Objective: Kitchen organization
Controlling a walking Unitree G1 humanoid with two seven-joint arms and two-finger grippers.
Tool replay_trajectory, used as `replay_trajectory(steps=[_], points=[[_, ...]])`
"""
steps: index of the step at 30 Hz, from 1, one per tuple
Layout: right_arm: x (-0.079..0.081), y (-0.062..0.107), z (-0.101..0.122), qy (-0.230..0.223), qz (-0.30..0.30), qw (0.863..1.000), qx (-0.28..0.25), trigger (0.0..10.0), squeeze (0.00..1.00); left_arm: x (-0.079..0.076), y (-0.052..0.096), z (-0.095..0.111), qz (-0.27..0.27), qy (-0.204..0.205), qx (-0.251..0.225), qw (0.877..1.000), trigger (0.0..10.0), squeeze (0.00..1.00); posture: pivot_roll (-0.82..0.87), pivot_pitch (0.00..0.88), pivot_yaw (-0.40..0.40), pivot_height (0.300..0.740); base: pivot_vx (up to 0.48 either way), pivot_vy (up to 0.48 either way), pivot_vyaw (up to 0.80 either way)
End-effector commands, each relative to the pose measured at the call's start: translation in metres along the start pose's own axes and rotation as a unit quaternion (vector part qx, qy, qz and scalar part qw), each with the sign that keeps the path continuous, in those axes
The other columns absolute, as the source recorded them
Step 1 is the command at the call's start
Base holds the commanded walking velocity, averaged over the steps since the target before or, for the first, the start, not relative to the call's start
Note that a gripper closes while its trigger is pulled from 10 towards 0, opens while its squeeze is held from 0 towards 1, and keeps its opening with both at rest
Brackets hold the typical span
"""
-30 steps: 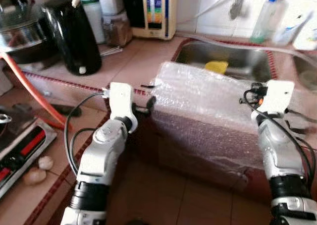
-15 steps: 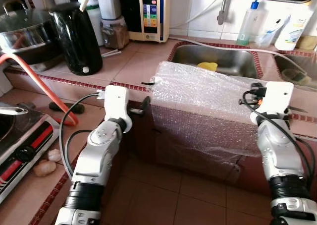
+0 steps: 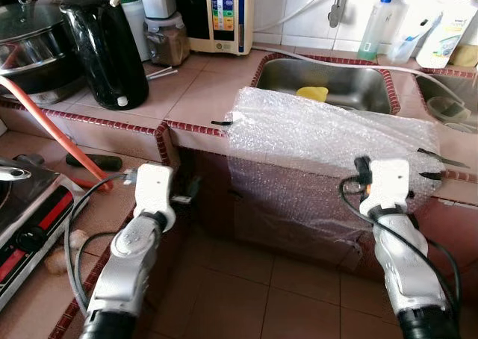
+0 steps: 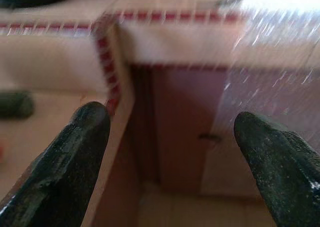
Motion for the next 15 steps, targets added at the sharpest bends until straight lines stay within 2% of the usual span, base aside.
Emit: replay_trajectory(steps=[1,4,15], points=[[-0.006,0.0,0.009,0.009,-0.002,1.0,-0.016,10.0,0.0,0.004,0.002,-0.005,0.008,-0.01,0.002,1.0,10.0,0.0,0.04,0.0,0.024,0.74,0.0,0.0,0.0],[-0.007,0.001,0.007,0.007,-0.003,1.0,-0.012,10.0,0.0,0.004,0.004,-0.011,0.005,0.009,0.013,1.0,10.0,0.0,0.04,0.0,0.024,0.74,0.0,0.0,-0.33],[0.001,-0.002,0.011,0.007,0.004,1.0,-0.016,10.0,0.0,-0.011,-0.009,-0.003,-0.022,0.019,0.002,1.0,10.0,0.0,0.03,0.0,0.026,0.74,0.0,0.0,-0.8]])
Point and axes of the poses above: a point about 5 cm out from each wrist's last joint towards the gripper, its own y axis pointing back from the gripper into the wrist, its own z axis along the axis of the wrist's last joint, x = y × z, the point moved 5 cm from there along -y, pointing out of the wrist towards the gripper, and after that the axes turned 7 degrees about y, right-handed, at the moved point
